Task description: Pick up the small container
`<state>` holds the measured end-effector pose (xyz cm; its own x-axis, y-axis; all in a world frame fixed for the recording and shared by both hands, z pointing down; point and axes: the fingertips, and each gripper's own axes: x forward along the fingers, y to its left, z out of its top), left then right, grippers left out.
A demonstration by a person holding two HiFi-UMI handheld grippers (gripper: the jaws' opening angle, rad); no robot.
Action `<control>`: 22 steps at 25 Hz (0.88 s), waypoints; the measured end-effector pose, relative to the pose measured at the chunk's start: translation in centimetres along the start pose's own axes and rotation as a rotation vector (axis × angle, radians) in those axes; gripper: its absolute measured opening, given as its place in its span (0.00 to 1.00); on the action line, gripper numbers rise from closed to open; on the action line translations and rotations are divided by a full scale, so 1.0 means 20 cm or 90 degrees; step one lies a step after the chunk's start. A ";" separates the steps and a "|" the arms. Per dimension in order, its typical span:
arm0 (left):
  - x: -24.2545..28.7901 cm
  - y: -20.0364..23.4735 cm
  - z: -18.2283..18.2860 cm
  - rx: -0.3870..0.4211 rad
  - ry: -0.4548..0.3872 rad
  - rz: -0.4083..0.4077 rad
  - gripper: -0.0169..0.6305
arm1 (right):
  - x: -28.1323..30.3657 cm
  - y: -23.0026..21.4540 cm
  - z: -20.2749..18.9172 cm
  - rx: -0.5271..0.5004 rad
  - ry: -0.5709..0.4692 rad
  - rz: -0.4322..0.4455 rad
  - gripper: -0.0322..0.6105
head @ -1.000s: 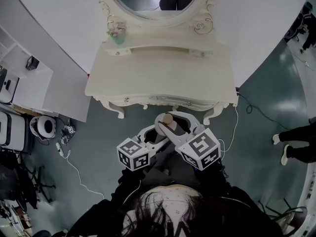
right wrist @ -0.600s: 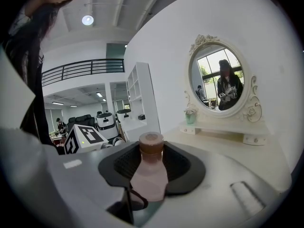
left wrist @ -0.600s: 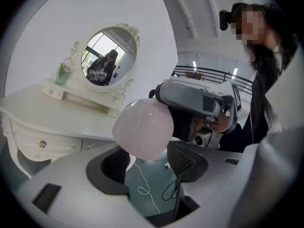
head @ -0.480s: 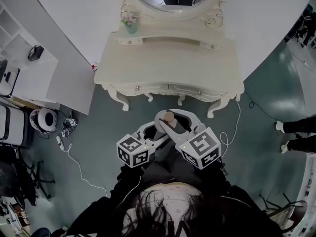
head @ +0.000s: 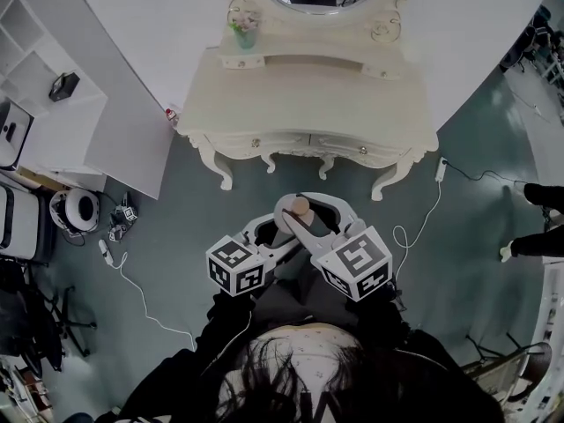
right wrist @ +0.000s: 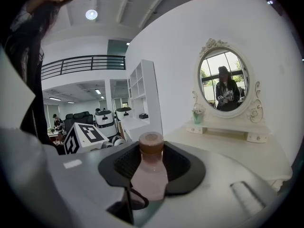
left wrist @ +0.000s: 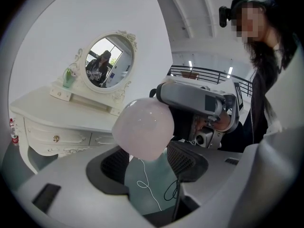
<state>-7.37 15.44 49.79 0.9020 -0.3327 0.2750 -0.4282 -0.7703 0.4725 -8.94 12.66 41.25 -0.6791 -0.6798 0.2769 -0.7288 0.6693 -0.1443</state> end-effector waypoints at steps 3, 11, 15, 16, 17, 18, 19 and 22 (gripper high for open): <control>-0.05 -0.02 -0.04 -0.001 0.001 -0.009 0.39 | -0.01 0.06 -0.02 -0.002 0.002 -0.009 0.28; -0.13 -0.05 -0.08 0.006 0.005 -0.021 0.39 | -0.01 0.16 -0.04 -0.004 0.000 -0.024 0.28; -0.16 -0.05 -0.08 0.008 0.002 -0.019 0.39 | 0.00 0.19 -0.03 -0.009 -0.002 -0.023 0.28; -0.17 -0.05 -0.08 0.008 0.001 -0.018 0.39 | 0.00 0.20 -0.03 -0.010 -0.002 -0.022 0.28; -0.18 -0.04 -0.08 0.009 0.000 -0.017 0.39 | 0.00 0.21 -0.02 -0.010 -0.003 -0.020 0.28; -0.19 -0.04 -0.08 0.010 0.000 -0.015 0.39 | 0.01 0.21 -0.02 -0.011 -0.003 -0.019 0.28; -0.20 -0.04 -0.08 0.010 -0.001 -0.014 0.39 | 0.02 0.22 -0.02 -0.012 -0.003 -0.017 0.28; -0.22 -0.02 -0.07 0.012 -0.005 -0.011 0.39 | 0.04 0.24 -0.01 -0.015 -0.002 -0.012 0.28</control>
<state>-11.20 18.05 49.53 0.9098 -0.3228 0.2607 -0.4112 -0.7858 0.4619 -12.88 15.42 40.94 -0.6654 -0.6937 0.2757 -0.7395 0.6630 -0.1164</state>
